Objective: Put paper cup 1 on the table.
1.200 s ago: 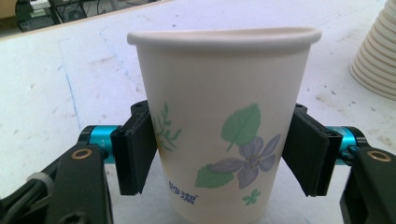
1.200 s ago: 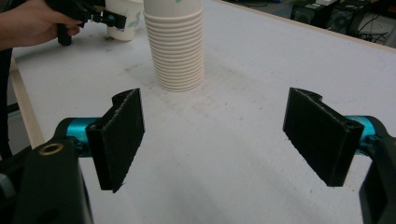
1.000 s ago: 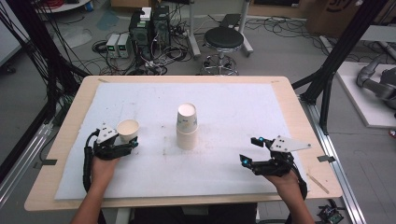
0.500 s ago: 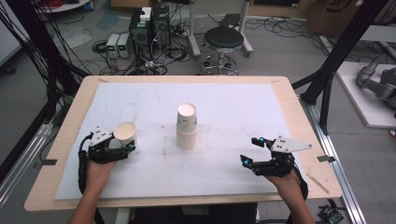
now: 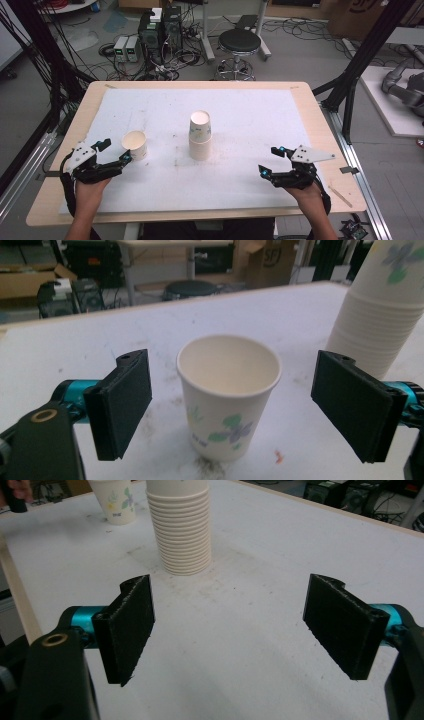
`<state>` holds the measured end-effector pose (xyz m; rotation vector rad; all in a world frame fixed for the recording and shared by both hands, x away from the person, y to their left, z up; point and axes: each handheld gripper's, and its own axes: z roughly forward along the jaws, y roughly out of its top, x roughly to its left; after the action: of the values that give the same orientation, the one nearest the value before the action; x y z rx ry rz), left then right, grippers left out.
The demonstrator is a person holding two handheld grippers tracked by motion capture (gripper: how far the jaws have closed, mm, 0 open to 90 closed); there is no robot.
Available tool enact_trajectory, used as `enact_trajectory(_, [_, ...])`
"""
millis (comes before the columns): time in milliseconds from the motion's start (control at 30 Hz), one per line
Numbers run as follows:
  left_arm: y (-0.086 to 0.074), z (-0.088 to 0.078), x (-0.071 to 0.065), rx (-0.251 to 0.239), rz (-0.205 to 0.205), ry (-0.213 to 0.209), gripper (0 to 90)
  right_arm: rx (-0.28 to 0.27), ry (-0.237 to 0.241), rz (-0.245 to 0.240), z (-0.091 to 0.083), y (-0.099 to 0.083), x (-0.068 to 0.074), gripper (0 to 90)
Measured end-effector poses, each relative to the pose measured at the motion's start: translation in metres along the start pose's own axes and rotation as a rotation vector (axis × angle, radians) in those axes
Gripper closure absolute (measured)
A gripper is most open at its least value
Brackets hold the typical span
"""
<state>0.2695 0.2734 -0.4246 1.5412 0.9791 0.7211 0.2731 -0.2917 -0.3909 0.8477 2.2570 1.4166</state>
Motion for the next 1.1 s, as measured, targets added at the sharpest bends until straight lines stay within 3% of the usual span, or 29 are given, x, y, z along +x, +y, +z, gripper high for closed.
enact_trajectory(100, [0.007, -0.001, -0.006, -0.036, 0.006, -0.021, 16.5, 0.008, -0.021, 0.006, -0.001, 0.000, -0.002, 21.1])
enact_trajectory(333, [0.021, 0.005, -0.028, -0.095, 0.033, -0.163, 16.4, -0.003, -0.052, -0.005, -0.003, -0.003, -0.003, 21.1])
enact_trajectory(467, [0.025, 0.011, -0.041, -0.075, 0.056, -0.207, 16.4, -0.016, -0.059, -0.004, -0.004, -0.004, -0.005, 21.1])
enact_trajectory(600, [0.025, 0.018, -0.050, -0.059, 0.050, -0.245, 16.4, -0.025, -0.064, 0.017, -0.005, -0.004, -0.005, 21.1])
enact_trajectory(833, [0.024, 0.023, -0.056, -0.053, 0.043, -0.279, 16.3, -0.025, -0.073, 0.020, -0.006, -0.003, -0.008, 21.1])
enact_trajectory(1100, [0.023, 0.022, -0.058, -0.059, 0.057, -0.265, 16.4, -0.039, -0.071, 0.014, -0.007, -0.002, -0.007, 21.0])
